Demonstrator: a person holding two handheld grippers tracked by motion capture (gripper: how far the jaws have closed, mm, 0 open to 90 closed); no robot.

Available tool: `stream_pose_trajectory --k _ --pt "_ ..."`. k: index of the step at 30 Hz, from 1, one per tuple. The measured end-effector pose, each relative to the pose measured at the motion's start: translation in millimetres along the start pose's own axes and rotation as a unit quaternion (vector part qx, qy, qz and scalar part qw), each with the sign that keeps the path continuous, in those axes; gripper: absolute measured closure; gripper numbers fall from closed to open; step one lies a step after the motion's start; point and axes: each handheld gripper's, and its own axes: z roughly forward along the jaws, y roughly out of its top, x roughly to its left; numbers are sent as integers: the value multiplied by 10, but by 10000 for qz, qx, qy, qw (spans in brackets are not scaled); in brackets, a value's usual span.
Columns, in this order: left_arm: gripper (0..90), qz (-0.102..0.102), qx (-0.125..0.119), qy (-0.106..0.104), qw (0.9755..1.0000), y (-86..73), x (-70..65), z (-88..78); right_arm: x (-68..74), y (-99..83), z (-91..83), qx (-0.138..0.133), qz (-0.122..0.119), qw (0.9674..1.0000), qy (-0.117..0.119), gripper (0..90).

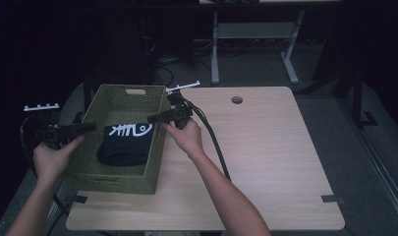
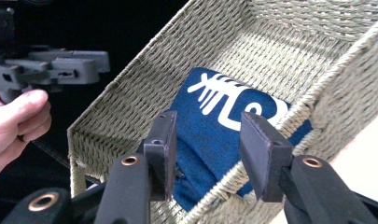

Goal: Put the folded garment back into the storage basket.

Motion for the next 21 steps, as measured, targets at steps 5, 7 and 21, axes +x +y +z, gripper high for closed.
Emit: stream_pose_trajectory --k 5,7,21 --pt "513 -49 -148 -21 9999 -119 -69 -129 -37 -17 -116 -13 -28 10000 3 527" --pt "508 -64 -175 -44 9998 -142 -106 -155 -48 -22 -168 -29 -56 10000 -29 516" --pt "447 -39 -457 -443 9980 -301 -462 -205 -187 -104 -556 -212 -73 9996 -159 455"
